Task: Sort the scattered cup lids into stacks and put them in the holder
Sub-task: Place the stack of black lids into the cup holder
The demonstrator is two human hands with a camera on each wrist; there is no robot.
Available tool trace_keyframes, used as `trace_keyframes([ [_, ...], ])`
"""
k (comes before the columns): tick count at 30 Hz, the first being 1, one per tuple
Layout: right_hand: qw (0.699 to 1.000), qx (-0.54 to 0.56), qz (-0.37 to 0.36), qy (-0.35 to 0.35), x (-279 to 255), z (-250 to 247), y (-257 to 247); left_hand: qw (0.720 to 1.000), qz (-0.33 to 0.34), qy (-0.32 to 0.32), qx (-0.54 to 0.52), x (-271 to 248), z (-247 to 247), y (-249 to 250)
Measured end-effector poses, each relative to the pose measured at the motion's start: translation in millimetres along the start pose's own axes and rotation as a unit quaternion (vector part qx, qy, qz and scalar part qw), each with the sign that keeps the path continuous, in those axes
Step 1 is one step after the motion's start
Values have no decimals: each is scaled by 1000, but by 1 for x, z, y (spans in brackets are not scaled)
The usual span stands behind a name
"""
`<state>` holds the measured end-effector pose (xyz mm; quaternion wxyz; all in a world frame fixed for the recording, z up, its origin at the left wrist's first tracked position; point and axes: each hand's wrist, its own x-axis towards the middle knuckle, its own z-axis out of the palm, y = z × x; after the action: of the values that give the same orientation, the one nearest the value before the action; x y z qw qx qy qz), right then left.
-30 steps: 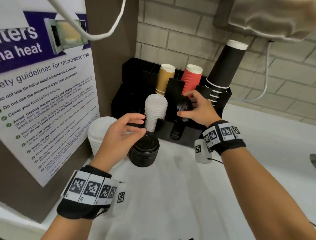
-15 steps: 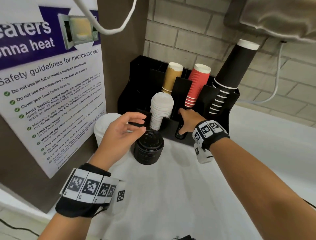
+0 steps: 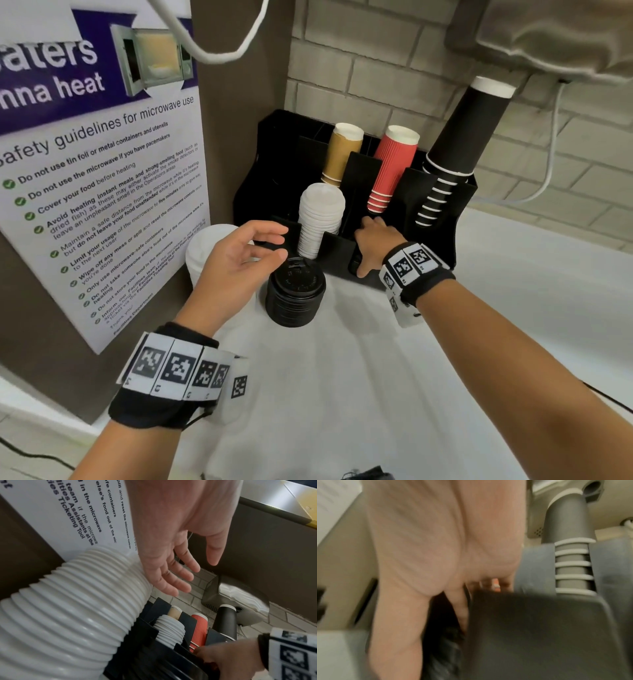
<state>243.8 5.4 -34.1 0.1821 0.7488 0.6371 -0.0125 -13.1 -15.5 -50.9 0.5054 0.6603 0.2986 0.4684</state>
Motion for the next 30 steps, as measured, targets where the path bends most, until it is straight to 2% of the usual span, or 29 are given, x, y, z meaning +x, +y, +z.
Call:
trace_keyframes([
  [1,1000,-15,5,12,-4,-5,-2,1000,0,0,1,0,-1,-1],
  [3,995,16,-3,100,-13,-16,-8,1000,1,-1,3,0,-1,-1],
  [5,974,114,-68,181,-20,-22,-21,1000,2,-2,-1,0,0,-2],
  [7,952,214,-159,152,-28,-25,-40,1000,3,-3,-5,0,0,-2],
  [9,940,259,-212,73,-33,-19,-57,1000,4,-3,-12,0,1,-1],
  [11,943,259,-210,11,-33,-6,-68,1000,3,-4,-14,-1,1,-1],
  [13,946,257,-196,-15,-29,6,-73,1000,2,-6,-11,-2,1,-1],
  [18,940,280,-193,-19,-21,21,-79,1000,0,-1,-9,-3,1,1],
  [22,930,316,-187,13,-23,22,-75,1000,7,-1,-17,-4,2,3],
  [24,920,346,-177,53,-29,17,-68,1000,16,1,-17,-4,4,4],
  [26,882,419,-182,116,-39,9,-58,1000,25,5,-9,-4,8,3],
  [28,813,525,-197,154,-54,1,-50,1000,27,-1,16,-5,12,2],
  [30,736,632,-206,128,-72,-6,-46,999,13,-28,27,-6,17,0],
])
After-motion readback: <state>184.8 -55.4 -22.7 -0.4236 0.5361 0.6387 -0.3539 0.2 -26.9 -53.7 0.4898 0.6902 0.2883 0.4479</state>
